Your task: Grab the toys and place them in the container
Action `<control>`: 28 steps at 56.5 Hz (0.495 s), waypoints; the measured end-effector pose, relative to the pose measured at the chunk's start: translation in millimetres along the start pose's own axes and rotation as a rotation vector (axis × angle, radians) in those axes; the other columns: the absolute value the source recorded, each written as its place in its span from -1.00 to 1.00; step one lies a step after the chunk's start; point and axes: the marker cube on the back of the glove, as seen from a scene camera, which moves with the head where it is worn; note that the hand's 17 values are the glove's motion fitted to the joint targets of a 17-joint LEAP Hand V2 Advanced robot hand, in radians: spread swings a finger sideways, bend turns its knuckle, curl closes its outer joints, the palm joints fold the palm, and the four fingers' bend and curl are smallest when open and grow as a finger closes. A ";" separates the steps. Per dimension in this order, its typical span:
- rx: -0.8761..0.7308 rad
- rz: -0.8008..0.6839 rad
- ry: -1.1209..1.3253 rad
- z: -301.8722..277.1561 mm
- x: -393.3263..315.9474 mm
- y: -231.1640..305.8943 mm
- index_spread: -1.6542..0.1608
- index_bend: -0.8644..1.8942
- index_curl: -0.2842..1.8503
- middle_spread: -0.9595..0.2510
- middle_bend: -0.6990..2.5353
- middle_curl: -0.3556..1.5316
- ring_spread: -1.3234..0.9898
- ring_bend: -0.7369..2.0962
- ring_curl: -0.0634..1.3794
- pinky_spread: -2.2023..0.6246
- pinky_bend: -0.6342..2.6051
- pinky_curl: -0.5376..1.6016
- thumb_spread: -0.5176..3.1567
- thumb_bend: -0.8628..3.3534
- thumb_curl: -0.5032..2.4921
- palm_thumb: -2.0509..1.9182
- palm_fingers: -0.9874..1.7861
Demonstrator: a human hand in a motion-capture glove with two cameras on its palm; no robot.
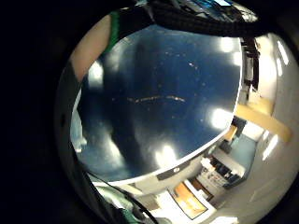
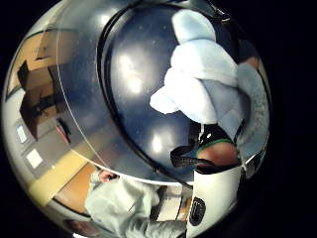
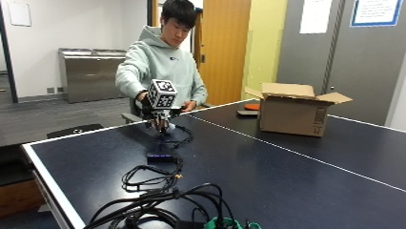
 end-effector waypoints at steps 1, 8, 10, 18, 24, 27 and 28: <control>-0.019 -0.009 0.003 -1.3 -1.1 1.0 0.54 0.43 -0.20 0.43 -0.30 -0.30 0.15 -0.46 -0.93 0.60 -0.28 -0.24 0.06 -0.54 -0.39 0.29 -0.27; -0.172 -0.081 0.011 -14.3 -13.5 16.4 0.57 0.53 -0.14 0.37 -0.22 -0.24 0.14 -0.44 -0.93 0.59 -0.28 -0.24 0.03 -0.54 -0.36 0.30 -0.27; -0.206 -0.099 0.008 -21.8 -15.6 17.6 0.58 0.55 -0.13 0.36 -0.20 -0.22 0.14 -0.43 -0.93 0.59 -0.28 -0.23 0.02 -0.54 -0.36 0.31 -0.28; -0.246 -0.176 -0.004 -54.0 -35.3 34.7 0.61 0.61 -0.11 0.33 -0.16 -0.19 0.13 -0.41 -0.92 0.59 -0.27 -0.22 0.00 -0.55 -0.33 0.32 -0.30; -0.242 -0.224 -0.056 -98.5 -56.2 43.7 0.62 0.63 -0.10 0.31 -0.14 -0.17 0.13 -0.41 -0.92 0.58 -0.26 -0.21 -0.02 -0.55 -0.31 0.33 -0.30; -0.184 -0.260 -0.068 -130.6 -70.9 46.4 0.63 0.63 -0.09 0.30 -0.13 -0.17 0.13 -0.40 -0.91 0.58 -0.26 -0.21 -0.03 -0.56 -0.30 0.33 -0.31; -0.157 -0.271 -0.071 -144.4 -75.4 44.7 0.64 0.64 -0.09 0.30 -0.13 -0.17 0.13 -0.39 -0.91 0.58 -0.26 -0.21 -0.03 -0.56 -0.30 0.33 -0.31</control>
